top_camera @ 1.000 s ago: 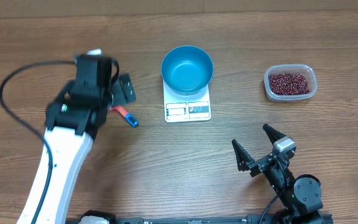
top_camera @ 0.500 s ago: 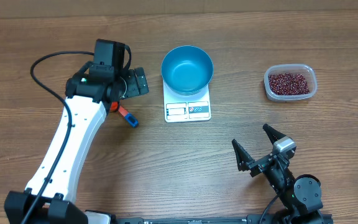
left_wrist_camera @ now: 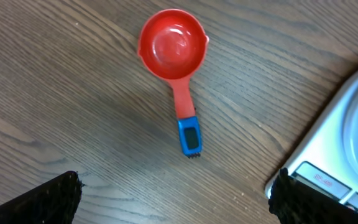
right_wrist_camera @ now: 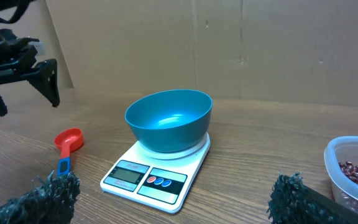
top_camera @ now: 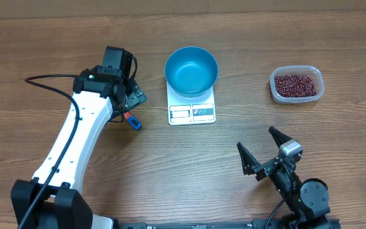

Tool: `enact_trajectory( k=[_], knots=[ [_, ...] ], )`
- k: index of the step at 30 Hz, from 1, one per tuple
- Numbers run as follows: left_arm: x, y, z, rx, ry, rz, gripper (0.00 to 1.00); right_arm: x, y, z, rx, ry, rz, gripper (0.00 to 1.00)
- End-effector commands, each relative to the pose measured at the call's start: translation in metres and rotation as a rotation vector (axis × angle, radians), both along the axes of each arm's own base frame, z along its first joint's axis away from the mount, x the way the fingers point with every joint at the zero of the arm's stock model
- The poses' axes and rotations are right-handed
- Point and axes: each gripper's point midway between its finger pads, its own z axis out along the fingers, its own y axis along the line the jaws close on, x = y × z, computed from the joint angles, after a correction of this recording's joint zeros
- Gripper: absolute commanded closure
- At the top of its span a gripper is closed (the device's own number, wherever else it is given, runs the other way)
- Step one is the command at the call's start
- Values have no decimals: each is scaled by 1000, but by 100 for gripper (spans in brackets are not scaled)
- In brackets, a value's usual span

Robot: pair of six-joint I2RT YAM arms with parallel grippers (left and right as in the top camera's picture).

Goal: Scoop item into bowl and weigh 150g on scale
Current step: 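Reach the left gripper over the red measuring cup's blue handle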

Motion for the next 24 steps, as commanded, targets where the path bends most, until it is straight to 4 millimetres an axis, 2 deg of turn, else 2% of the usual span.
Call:
enact_trajectory(
  k=[1, 5, 10, 14, 21, 24],
  knots=[
    [1, 6, -17, 22, 31, 58, 1, 1, -2, -2, 5, -2, -13, 0],
    [12, -4, -32, -24, 32, 72, 4, 1, -2, -1, 5, -3, -13, 0],
    [10, -7, -58, -36, 107, 104, 3, 1, -2, -1, 5, -3, -13, 0],
    [10, -5, -76, -19, 151, 106, 3, 1, -2, -1, 5, -3, -13, 0],
    [27, -6, -108, -44, 165, 52, 3, 1, -2, -1, 5, -3, -13, 0],
    [26, -4, -119, -42, 189, 57, 4, 1, -2, -1, 5, -3, -13, 0]
  ],
)
